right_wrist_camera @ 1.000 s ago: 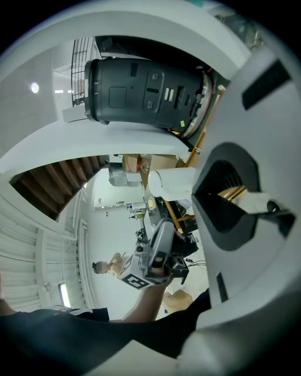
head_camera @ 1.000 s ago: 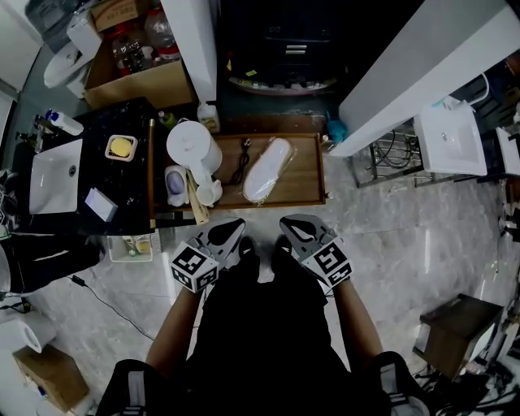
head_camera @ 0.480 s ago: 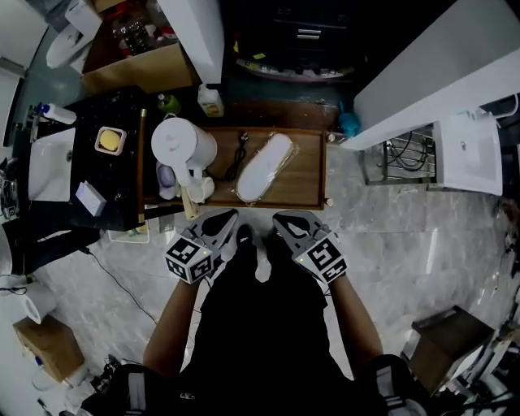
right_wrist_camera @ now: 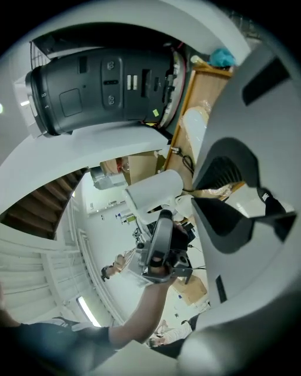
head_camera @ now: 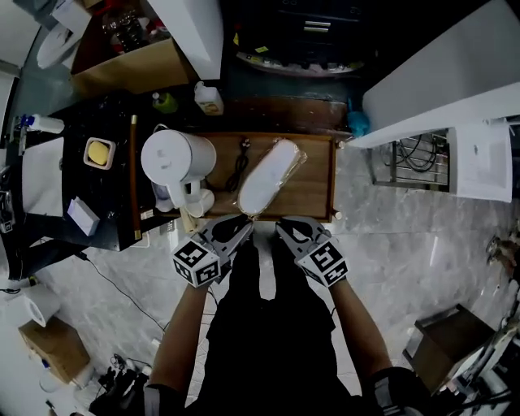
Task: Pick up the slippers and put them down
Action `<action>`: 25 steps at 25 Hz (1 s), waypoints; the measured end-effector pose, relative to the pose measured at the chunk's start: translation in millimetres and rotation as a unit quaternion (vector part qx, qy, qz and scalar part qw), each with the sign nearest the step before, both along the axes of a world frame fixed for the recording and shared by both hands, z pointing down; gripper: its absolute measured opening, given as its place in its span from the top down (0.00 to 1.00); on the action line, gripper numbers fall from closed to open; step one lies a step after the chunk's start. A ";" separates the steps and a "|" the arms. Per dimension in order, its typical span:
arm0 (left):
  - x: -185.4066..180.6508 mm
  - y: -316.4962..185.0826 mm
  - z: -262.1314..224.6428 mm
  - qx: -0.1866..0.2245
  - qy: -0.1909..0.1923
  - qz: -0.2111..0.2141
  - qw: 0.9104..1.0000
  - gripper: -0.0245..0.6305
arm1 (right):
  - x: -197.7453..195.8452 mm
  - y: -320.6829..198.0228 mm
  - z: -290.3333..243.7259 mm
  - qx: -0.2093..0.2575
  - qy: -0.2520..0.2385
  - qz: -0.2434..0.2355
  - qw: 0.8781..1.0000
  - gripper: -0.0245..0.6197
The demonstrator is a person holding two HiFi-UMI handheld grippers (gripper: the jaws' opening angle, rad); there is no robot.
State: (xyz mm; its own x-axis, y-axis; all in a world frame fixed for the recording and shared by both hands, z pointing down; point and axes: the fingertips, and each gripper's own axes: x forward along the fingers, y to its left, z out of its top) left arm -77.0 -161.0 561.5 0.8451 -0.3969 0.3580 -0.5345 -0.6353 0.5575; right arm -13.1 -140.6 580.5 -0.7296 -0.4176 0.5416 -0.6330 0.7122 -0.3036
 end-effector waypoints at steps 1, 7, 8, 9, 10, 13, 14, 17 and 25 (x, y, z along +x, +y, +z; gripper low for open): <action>2.3 -4.4 8.7 -0.006 0.003 0.007 1.000 0.79 | -2.0 -4.2 10.0 -0.005 -0.001 0.008 1.000 0.86; -3.8 -35.1 79.0 -0.012 -0.068 -0.019 0.997 0.64 | -2.3 -29.6 77.6 -0.041 -0.004 0.086 0.995 0.66; -6.5 -40.1 90.2 -0.016 -0.078 -0.033 0.996 0.60 | 1.4 -34.8 89.3 -0.043 -0.002 0.108 0.993 0.60; -8.6 -44.2 99.7 -0.022 -0.084 -0.048 0.995 0.57 | 6.3 -39.2 100.6 -0.048 0.000 0.129 0.990 0.56; -10.2 -47.8 108.0 -0.030 -0.086 -0.062 0.994 0.53 | 11.5 -43.0 111.2 -0.056 -0.001 0.151 0.987 0.54; -15.3 -54.4 133.9 -0.061 -0.100 -0.093 0.989 0.48 | 21.5 -52.7 138.6 -0.102 -0.021 0.202 0.974 0.50; -18.9 -54.5 143.2 -0.073 -0.108 -0.102 0.986 0.48 | 21.3 -55.0 145.6 -0.118 -0.030 0.212 0.970 0.50; -28.1 -52.5 164.8 -0.109 -0.120 -0.121 0.979 0.48 | 16.6 -62.4 159.4 -0.151 -0.048 0.227 0.961 0.50; -16.3 -42.5 196.2 -0.181 -0.114 -0.091 0.972 0.48 | 14.1 -77.2 178.3 -0.171 -0.036 0.237 0.956 0.50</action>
State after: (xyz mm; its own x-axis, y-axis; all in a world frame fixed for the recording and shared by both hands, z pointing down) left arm -93.3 -203.5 757.7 0.6542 -0.3455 0.6728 -0.7563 -0.3020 0.5803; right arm 1.0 -217.8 758.8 -0.5426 -0.5187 0.6607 -0.8286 0.2014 -0.5224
